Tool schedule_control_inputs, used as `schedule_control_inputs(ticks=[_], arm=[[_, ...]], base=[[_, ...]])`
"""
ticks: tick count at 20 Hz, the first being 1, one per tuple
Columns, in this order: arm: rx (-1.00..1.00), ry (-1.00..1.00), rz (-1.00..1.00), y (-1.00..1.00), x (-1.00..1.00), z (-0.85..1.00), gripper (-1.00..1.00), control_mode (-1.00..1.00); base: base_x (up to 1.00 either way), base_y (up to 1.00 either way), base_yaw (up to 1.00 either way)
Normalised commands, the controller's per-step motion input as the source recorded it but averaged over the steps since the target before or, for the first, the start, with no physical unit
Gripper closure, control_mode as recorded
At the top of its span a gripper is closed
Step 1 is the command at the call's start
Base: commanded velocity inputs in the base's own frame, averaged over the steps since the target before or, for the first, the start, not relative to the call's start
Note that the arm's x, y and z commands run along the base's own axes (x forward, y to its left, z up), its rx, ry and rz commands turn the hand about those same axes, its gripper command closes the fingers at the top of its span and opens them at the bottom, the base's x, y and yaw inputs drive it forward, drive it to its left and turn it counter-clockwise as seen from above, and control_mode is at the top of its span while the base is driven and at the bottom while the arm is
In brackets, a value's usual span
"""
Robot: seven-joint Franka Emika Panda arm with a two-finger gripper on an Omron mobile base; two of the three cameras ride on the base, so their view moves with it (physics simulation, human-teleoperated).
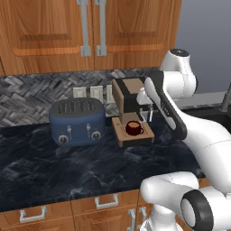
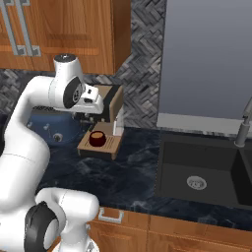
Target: Pick up the brewed coffee from the coffee machine and place it next to the breakfast plate on the dining counter.
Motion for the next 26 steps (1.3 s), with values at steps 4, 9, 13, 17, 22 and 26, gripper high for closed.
schedule_control_inputs(ticks=[4,9,13,17,22,26], arm=[[0.04,-0.07,0.0,0.0,-0.06,0.0,-1.0,-1.0],[0.08,-0.24,0.09,-0.13,-0.14,-0.22,-1.0,-1.0],[0.12,-0.29,0.21,-0.28,-0.05,-0.38,-1.0,-1.0],[0.1,-0.24,0.24,-0.4,0.0,-0.36,-1.0,-1.0],[0.05,-0.19,0.26,-0.23,0.0,-0.44,-1.0,-1.0],[0.04,-0.12,0.26,-0.13,0.0,-0.41,-1.0,-1.0]], base=[[0.0,0.0,0.0],[0.0,0.0,0.0],[0.0,0.0,0.0],[0.0,0.0,0.0],[0.0,0.0,0.0],[0.0,0.0,0.0]])
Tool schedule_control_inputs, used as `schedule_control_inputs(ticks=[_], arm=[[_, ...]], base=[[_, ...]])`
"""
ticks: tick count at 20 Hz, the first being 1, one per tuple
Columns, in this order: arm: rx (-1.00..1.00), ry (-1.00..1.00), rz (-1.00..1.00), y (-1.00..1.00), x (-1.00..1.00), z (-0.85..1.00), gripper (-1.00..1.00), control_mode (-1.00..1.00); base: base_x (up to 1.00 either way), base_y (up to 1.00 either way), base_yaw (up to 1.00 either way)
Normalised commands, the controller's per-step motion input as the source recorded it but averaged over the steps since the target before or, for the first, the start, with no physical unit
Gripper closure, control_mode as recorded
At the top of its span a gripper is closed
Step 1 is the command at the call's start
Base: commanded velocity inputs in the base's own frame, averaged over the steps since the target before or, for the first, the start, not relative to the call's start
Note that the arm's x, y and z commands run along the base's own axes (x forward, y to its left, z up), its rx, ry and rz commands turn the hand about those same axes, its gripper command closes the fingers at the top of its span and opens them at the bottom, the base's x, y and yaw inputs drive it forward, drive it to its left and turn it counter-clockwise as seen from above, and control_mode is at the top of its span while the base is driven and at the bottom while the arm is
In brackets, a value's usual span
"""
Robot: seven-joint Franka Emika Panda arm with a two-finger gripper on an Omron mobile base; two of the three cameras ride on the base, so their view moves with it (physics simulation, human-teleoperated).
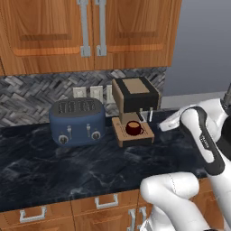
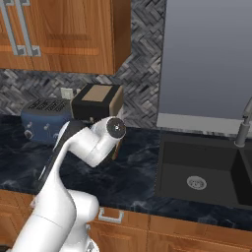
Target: Pick up the brewed coffee from the coffee machine and place it next to the breakfast plate on the dining counter.
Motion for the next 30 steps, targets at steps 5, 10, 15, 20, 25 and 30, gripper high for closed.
schedule_control_inputs(ticks=[5,10,15,20,25,30], arm=[[0.01,-0.12,0.27,-0.04,0.03,-0.5,-1.0,-1.0],[0.01,-0.19,0.24,0.0,0.08,-0.31,-1.0,-1.0],[0.01,-0.19,0.18,0.0,0.12,-0.21,-1.0,-1.0],[0.05,-0.02,0.04,0.0,0.27,-0.05,-1.0,-1.0],[0.06,0.0,0.0,0.04,0.22,0.0,-1.0,-1.0],[0.06,0.0,0.0,0.01,0.21,0.0,-1.0,-1.0]], base=[[0.0,0.0,0.0],[0.0,0.0,0.0],[0.0,0.0,0.0],[0.0,0.0,0.0],[0.0,0.0,0.0],[0.0,0.0,0.0]])
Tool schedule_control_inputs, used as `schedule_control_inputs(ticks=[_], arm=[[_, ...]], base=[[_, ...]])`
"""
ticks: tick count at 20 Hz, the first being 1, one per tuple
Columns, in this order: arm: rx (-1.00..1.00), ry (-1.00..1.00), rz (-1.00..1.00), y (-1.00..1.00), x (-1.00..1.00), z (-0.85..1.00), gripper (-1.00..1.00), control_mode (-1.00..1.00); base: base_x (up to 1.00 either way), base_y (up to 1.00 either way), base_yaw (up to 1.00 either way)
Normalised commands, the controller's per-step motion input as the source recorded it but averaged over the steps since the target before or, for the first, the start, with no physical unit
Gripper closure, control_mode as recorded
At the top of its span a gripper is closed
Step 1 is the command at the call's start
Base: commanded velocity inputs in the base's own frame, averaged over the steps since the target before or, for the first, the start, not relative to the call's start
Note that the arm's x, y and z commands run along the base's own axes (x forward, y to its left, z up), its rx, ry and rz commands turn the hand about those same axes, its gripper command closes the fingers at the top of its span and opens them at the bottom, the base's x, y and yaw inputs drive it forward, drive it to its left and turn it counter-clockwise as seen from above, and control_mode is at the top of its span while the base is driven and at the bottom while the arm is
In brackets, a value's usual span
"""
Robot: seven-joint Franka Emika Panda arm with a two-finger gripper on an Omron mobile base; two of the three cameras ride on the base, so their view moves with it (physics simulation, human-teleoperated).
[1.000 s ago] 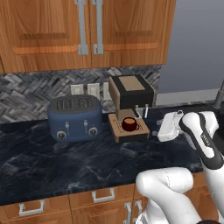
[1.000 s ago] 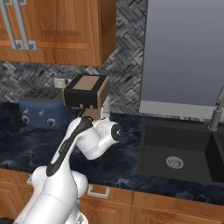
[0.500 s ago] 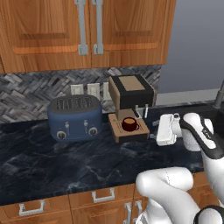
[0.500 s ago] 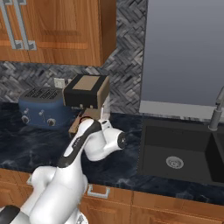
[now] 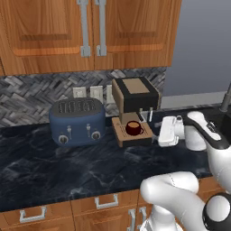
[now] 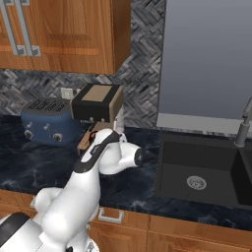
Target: Pick up the brewed coffee from the coffee machine and place it next to the breakfast plate on the dining counter.
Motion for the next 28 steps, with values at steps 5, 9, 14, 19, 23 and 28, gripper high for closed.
schedule_control_inputs(ticks=[5,9,14,19,23,28], arm=[[0.03,0.02,0.0,0.09,0.27,0.0,-1.0,-1.0],[0.0,0.05,0.0,0.16,0.31,-0.04,-1.0,-1.0],[0.0,0.02,0.0,0.01,0.24,-0.15,-1.0,-1.0],[0.0,0.0,0.0,0.0,0.23,-0.26,-1.0,-1.0],[0.0,0.0,0.0,0.0,0.26,-0.18,-1.0,-1.0],[0.0,0.0,0.0,0.0,0.22,-0.2,-1.0,-1.0]], base=[[0.0,0.0,0.0],[0.0,0.0,0.0],[0.0,0.0,0.0],[0.0,0.0,0.0],[0.0,0.0,0.0],[0.0,0.0,0.0]])
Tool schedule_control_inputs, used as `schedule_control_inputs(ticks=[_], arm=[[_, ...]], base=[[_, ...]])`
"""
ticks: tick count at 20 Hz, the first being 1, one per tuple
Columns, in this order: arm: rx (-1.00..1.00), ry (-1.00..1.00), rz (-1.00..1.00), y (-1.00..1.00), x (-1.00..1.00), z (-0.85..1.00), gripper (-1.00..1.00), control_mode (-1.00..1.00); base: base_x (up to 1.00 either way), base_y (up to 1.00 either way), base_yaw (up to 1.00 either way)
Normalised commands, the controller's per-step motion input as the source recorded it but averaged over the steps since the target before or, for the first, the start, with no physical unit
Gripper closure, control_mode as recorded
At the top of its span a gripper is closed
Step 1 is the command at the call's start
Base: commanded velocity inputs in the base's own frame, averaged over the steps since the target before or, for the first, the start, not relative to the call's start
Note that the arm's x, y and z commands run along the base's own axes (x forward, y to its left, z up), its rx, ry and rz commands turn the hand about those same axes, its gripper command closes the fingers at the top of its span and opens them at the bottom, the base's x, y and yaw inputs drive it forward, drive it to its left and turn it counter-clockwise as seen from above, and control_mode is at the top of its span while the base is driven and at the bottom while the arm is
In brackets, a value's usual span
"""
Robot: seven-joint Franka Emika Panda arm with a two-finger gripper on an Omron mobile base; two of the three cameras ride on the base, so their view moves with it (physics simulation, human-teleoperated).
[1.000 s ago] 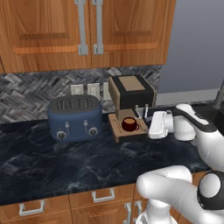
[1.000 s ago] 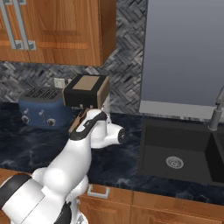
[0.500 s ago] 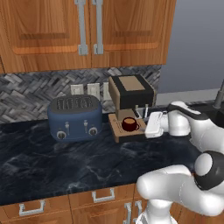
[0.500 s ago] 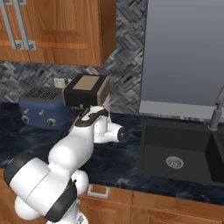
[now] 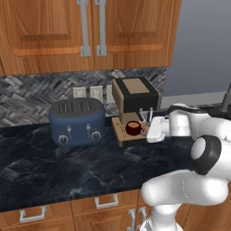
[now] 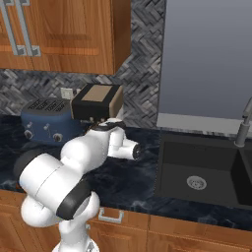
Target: Pick up the brewed coffee from the coffee machine and place it next to the breakfast plate on the dining counter.
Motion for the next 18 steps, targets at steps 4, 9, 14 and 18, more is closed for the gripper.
schedule_control_inputs(ticks=[4,9,14,18], arm=[[0.0,0.0,0.0,0.0,0.21,-0.24,-1.0,-1.0],[0.0,0.0,0.0,0.0,0.22,-0.12,-1.0,-1.0],[0.0,0.0,0.0,0.0,0.2,-0.05,-1.0,-1.0],[0.0,0.0,0.0,0.0,0.12,-0.01,1.0,-1.0]], base=[[0.0,0.0,0.0],[0.0,0.0,0.0],[0.0,0.0,0.0],[0.0,0.0,0.0]])
